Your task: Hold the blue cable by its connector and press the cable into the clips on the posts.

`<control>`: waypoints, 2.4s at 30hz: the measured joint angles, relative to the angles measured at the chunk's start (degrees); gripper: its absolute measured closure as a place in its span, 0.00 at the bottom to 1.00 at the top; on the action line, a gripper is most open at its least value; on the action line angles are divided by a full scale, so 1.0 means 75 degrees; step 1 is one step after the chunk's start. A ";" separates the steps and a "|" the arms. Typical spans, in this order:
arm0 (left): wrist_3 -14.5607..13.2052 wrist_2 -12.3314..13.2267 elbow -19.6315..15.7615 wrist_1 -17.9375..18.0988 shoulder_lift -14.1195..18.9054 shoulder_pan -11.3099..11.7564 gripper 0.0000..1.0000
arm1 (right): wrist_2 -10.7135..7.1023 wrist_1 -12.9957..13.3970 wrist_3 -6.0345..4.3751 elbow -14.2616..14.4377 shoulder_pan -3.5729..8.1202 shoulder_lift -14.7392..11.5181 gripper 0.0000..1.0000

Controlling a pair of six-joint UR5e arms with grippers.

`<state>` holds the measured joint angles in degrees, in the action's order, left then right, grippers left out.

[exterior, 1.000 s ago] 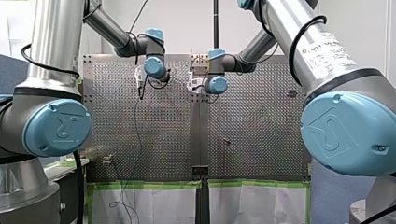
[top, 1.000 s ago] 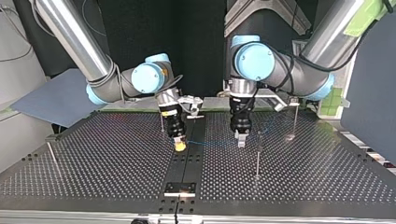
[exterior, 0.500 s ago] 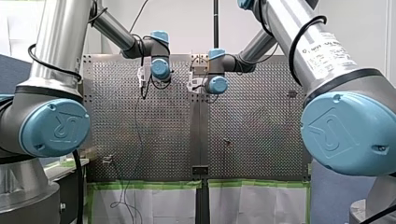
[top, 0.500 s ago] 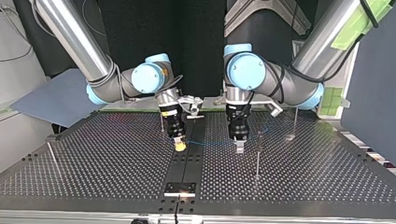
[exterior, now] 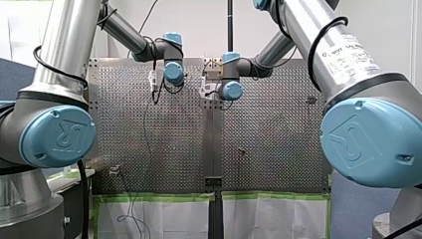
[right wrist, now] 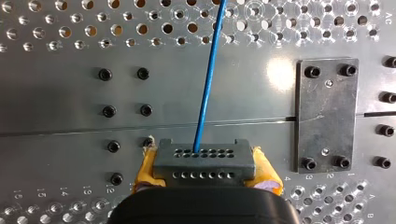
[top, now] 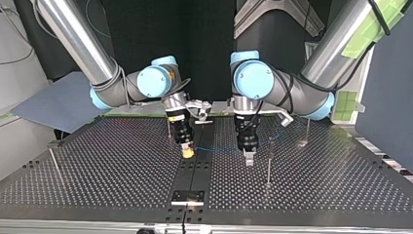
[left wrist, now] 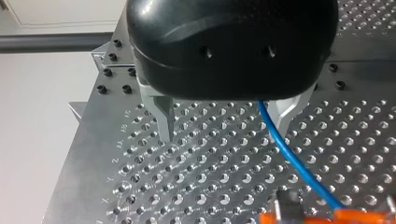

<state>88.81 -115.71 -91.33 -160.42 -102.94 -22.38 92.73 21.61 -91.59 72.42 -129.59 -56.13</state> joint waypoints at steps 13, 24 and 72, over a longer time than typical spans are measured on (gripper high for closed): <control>-0.0195 -0.0159 0.0001 0.0035 -0.0001 -0.0048 0.99 | 0.0000 -0.0010 -0.0021 0.0004 0.0000 0.0000 1.00; -0.0188 -0.0153 0.0000 -0.0045 -0.0002 -0.0074 0.99 | 0.0003 -0.0012 -0.0024 0.0001 -0.0001 0.0000 1.00; 0.0309 -0.0198 -0.0500 0.0629 -0.1781 -0.0954 0.99 | 0.0432 -0.0191 0.0151 0.1536 0.0451 0.0140 1.00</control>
<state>91.12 -117.20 -95.08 -155.70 -116.29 -29.53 95.97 20.18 -90.46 83.94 -126.20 -55.08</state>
